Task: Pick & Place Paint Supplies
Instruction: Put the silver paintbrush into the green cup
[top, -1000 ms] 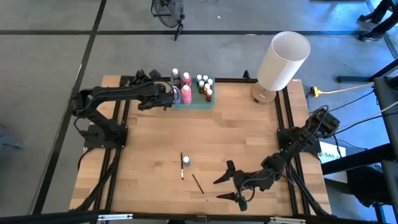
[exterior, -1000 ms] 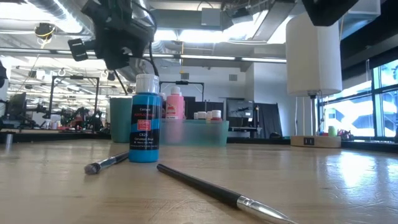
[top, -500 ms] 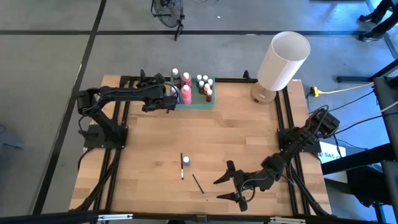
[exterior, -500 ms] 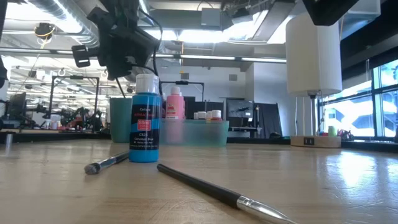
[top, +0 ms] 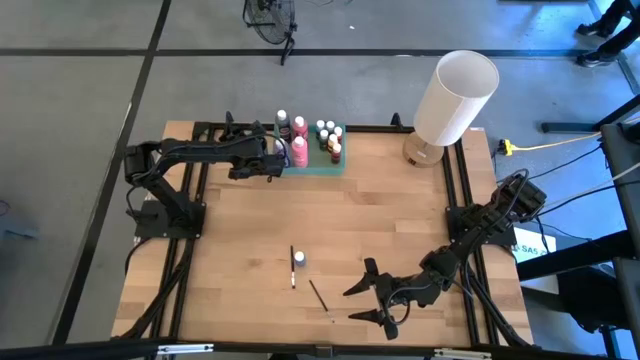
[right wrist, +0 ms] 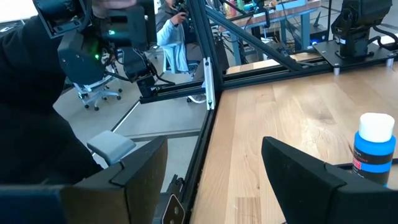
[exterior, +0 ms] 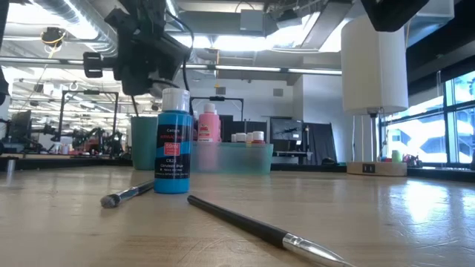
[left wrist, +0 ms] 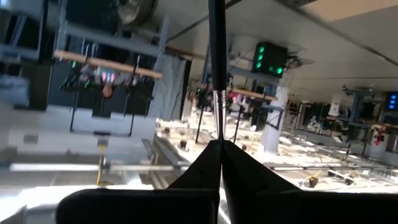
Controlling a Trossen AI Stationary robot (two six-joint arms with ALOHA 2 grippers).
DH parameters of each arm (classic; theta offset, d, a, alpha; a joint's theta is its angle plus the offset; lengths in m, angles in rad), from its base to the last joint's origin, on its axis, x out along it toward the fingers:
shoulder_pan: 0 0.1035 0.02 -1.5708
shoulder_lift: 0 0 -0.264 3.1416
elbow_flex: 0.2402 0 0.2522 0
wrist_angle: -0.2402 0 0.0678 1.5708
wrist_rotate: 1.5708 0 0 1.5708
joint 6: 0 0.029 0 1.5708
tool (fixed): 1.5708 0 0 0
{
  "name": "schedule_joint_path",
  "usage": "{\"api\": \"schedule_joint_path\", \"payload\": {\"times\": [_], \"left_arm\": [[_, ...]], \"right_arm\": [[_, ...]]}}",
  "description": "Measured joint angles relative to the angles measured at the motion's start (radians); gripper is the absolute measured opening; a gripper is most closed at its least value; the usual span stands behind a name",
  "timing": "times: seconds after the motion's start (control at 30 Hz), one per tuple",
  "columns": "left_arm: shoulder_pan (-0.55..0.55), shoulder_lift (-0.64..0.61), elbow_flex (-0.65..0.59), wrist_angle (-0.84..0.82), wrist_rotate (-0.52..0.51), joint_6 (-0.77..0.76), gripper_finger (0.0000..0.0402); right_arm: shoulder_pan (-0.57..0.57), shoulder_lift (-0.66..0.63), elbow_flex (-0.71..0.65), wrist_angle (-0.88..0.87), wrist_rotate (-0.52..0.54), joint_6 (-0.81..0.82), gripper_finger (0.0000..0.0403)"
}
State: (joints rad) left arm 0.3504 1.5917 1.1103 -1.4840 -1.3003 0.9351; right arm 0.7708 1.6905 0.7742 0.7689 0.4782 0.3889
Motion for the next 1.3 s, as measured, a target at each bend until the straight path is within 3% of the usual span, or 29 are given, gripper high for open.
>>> {"api": "schedule_joint_path", "payload": {"times": [0.23, 0.63, 1.3], "left_arm": [[0.000, 0.000, 0.000, 0.000, 0.095, 0.114, 0.0004], [0.006, 0.000, 0.000, 0.175, 0.073, 0.121, 0.0004], [0.006, 0.000, 0.000, 0.180, 0.123, 0.126, 0.0004]], "right_arm": [[0.000, 0.000, 0.000, 0.000, -0.001, 0.016, 0.0265], [0.000, 0.000, 0.000, -0.001, -0.002, 0.016, 0.0265], [0.000, 0.000, 0.000, -0.002, -0.007, 0.015, 0.0265]]}}
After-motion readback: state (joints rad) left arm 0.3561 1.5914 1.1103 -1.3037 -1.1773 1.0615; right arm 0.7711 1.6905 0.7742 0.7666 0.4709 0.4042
